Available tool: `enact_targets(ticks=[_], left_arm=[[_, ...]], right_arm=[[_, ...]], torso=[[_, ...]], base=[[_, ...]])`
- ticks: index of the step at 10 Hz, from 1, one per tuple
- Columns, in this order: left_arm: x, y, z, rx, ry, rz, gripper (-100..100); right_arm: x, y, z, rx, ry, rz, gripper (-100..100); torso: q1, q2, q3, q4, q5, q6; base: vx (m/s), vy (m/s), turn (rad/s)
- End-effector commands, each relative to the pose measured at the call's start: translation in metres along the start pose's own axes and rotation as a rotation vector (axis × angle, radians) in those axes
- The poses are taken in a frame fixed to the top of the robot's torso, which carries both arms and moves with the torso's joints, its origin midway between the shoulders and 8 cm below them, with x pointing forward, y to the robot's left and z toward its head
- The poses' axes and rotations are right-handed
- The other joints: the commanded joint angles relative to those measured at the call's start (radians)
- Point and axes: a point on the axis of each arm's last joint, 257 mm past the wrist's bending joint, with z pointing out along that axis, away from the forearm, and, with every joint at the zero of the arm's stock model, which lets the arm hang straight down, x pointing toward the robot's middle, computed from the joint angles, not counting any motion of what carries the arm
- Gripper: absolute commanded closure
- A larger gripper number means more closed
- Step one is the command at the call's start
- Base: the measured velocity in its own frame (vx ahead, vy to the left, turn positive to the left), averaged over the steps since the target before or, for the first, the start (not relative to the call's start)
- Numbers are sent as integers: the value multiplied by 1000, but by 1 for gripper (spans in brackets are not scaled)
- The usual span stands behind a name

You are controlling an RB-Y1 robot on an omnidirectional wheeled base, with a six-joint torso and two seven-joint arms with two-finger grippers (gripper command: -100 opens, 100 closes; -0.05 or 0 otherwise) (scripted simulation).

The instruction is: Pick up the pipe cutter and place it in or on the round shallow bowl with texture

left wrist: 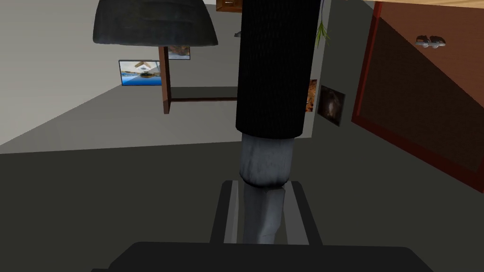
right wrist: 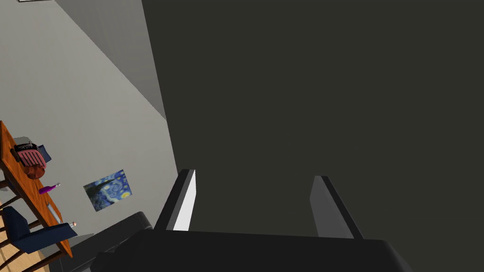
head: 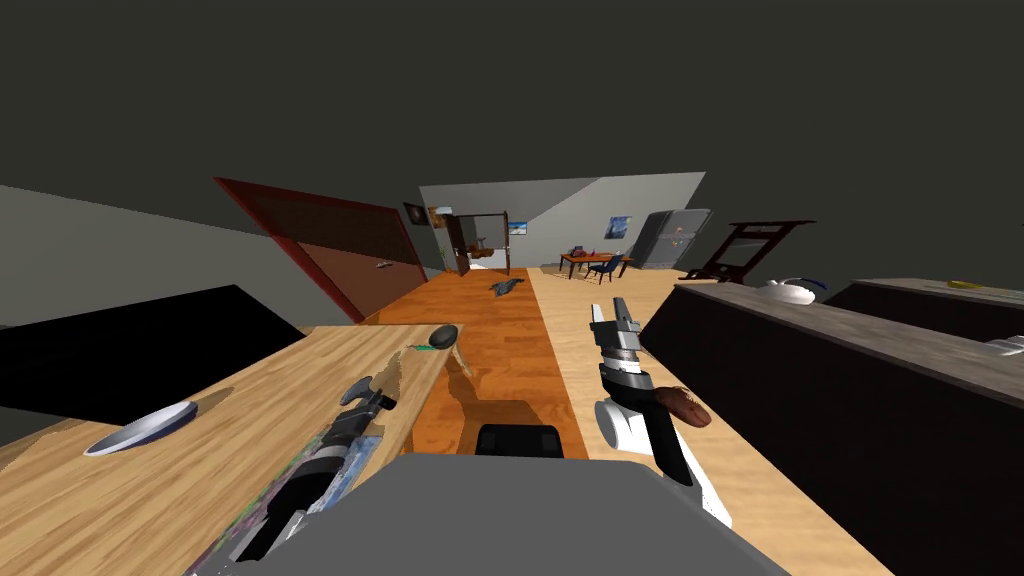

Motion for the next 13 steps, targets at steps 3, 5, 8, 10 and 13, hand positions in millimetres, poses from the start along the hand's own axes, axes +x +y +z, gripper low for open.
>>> enact_targets(ticks=[3,5,8,10,13], left_arm=[[-23,5,25,35,-12,-7,100],[-37,1,41,64,-19,-13,100],[-41,-1,47,76,-22,-15,100],[-53,-9,63,111,-28,-21,100],[-67,-22,82,159,-37,-26,100]], right_arm=[[0,0,0,0,0,0,0],[0,0,0,0,0,0,0],[0,0,0,0,0,0,0],[0,0,0,0,0,0,0],[0,0,0,0,0,0,0]], torso=[[1,-4,-2,0,0,2],[5,-6,-3,-1,1,2],[8,-8,-5,-1,2,1],[9,-7,-4,0,1,3],[9,-9,-4,-1,2,3]], base=[[-3,-60,-174],[58,-6,-120],[49,18,-62],[64,47,-120],[77,45,-86]])
